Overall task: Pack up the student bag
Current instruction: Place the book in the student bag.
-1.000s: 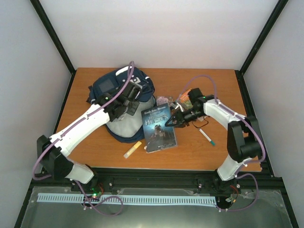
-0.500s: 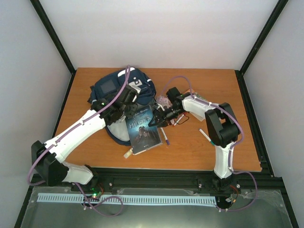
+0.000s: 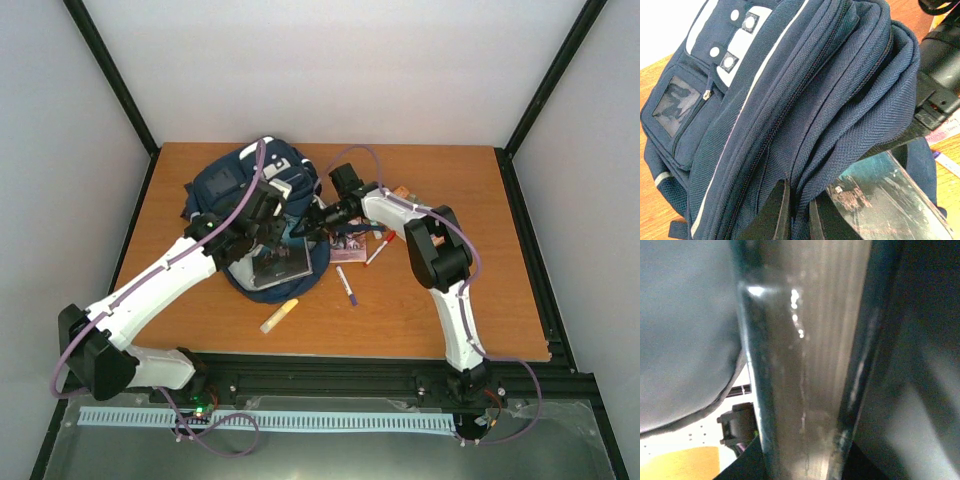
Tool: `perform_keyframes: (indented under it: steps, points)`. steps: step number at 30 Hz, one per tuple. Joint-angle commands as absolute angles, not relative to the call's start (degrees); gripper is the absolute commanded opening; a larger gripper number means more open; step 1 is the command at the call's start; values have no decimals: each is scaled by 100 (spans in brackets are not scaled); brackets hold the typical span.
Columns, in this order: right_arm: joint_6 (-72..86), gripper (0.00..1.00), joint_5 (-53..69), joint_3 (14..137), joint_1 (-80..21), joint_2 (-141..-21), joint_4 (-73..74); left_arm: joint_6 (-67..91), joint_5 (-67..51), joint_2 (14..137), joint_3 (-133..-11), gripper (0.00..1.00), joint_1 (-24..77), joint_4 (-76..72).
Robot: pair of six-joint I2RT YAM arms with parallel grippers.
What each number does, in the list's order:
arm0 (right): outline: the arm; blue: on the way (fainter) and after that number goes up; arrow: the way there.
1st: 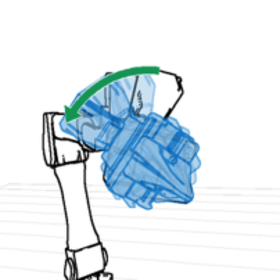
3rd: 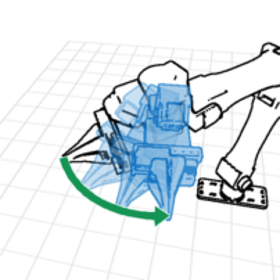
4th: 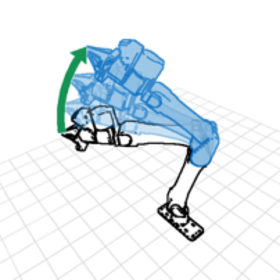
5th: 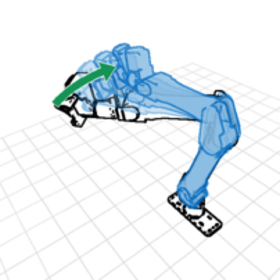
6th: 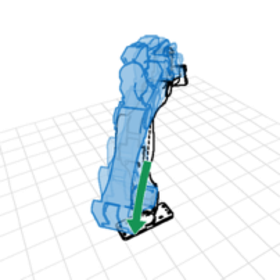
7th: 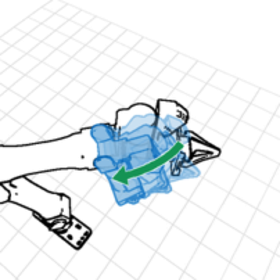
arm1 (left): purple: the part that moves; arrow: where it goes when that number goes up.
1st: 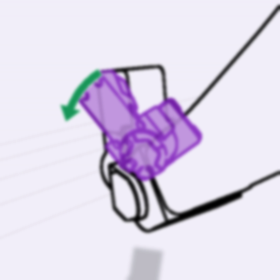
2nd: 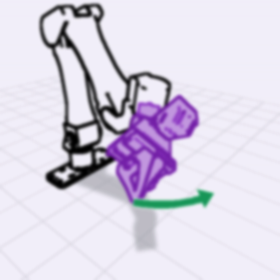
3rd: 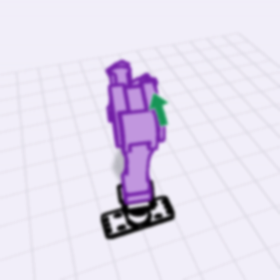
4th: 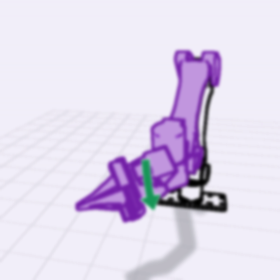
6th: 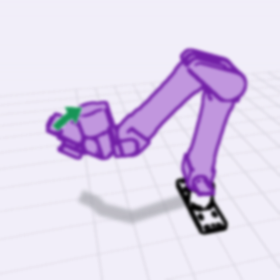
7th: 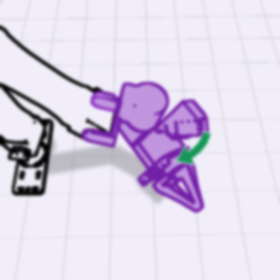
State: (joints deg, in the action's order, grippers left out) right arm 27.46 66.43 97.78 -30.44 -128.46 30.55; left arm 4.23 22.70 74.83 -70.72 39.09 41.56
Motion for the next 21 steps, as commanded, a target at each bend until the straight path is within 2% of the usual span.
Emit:
perform_keyframes:
  steps: [1,6,10,12,16,21]
  points:
    - [2904,8,6592,10127,-3094,-13105,2758,387,2310,7117,-7142,1,3929,3509]
    - [2373,32,6073,10034,-3094,-13038,3138,348,2467,7023,-7061,1,3927,3473]
    - [1870,50,5464,9744,-3094,-12534,3342,317,2617,6907,-6952,1,3928,3397]
    - [1558,56,5100,9546,-3099,-12163,3389,316,2647,6847,-6920,1,3929,3363]
    - [1205,61,4495,8946,-3094,-11454,3279,317,2728,6750,-6844,1,3928,3298]
    - [767,62,3874,8045,-3176,-10457,3004,319,2792,6638,-6724,1,3928,3181]
